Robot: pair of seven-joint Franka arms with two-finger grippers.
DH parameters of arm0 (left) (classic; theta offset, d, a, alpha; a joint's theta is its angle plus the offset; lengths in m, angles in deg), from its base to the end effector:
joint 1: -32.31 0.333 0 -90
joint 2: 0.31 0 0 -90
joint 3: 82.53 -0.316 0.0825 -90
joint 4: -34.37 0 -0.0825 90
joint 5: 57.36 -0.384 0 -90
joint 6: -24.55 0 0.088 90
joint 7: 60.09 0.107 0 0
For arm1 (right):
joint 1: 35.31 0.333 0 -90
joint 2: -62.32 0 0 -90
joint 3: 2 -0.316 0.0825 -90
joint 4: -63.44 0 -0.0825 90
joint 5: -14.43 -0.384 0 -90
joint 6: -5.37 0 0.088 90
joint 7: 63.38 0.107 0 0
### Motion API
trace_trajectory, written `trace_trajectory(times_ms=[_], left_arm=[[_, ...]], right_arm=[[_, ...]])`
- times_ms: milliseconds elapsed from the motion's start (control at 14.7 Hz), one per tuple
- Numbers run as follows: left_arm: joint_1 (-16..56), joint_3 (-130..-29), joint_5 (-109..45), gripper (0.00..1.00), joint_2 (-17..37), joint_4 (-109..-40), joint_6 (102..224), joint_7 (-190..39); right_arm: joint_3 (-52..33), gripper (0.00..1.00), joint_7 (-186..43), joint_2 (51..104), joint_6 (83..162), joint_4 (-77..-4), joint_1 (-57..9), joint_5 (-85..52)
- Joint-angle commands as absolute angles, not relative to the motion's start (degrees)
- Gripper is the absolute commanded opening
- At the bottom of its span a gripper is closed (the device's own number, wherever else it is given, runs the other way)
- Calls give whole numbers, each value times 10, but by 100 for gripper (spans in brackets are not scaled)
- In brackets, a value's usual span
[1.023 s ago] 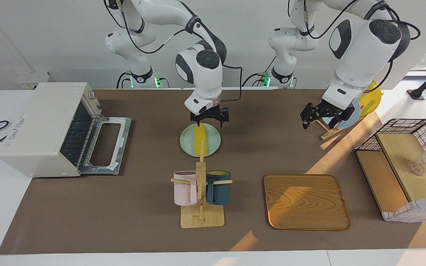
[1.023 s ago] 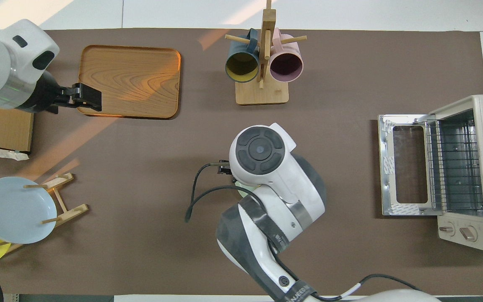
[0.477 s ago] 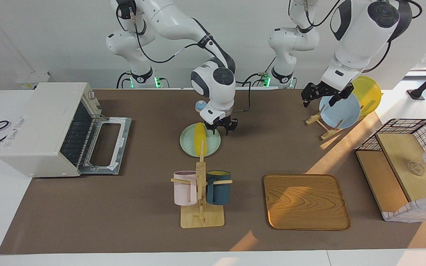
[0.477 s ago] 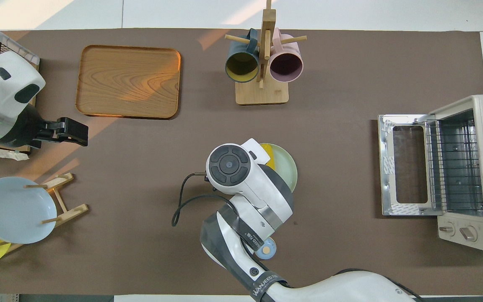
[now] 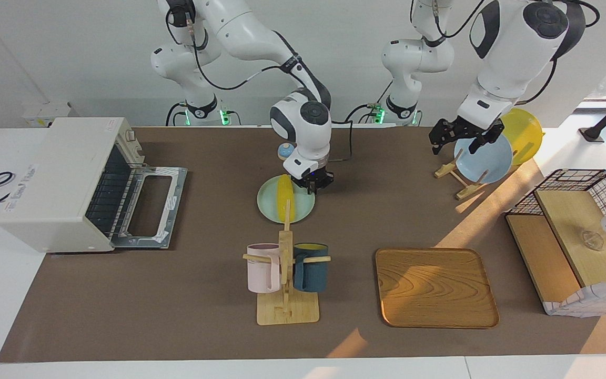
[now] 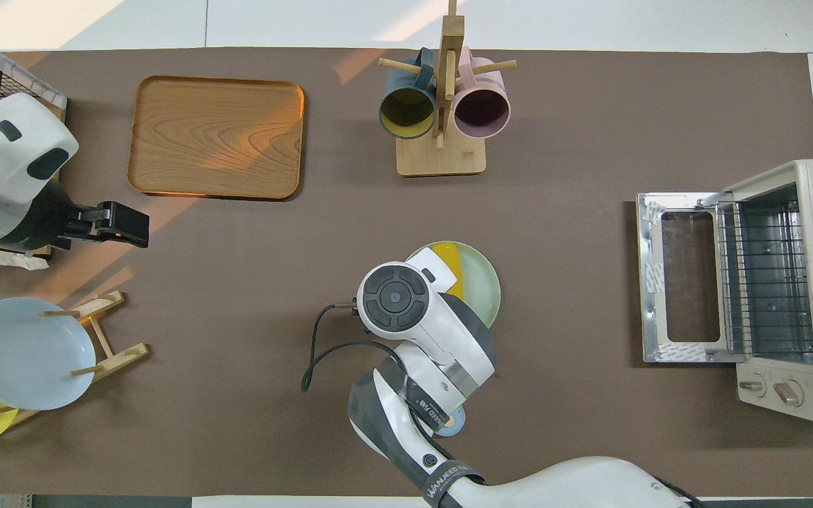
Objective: Put corn in oven
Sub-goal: 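Carry the plate with corn into the open oven with the right gripper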
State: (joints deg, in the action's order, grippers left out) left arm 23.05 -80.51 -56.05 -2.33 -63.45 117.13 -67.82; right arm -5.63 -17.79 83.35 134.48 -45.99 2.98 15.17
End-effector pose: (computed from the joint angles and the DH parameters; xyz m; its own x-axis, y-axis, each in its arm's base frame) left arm 0.5325 -0.1089 0.5832 0.9964 -0.0605 -0.0586 -0.0598 -0.9981 0.0137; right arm 0.4640 0.4136 0.3033 0.9979 -0.0598 -0.0251 -0.0596 -0.9982 0.0072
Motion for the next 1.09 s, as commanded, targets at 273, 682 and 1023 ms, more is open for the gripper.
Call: trace_trajectory(times_ms=[273, 682, 1023], left_arm=[[241, -800, -566, 100, -35, -644, 1181, -666], [241, -801, -566, 100, -37, -644, 1177, -666], [241, -801, -566, 100, -37, -644, 1177, -666]], right_arm=[[-53, 0, -235, 817, 1115, -343, -1, 253], [-50, 0, -417, 732, 1017, -363, -140, 273], [-51, 0, -564, 707, 1022, -414, -287, 293]])
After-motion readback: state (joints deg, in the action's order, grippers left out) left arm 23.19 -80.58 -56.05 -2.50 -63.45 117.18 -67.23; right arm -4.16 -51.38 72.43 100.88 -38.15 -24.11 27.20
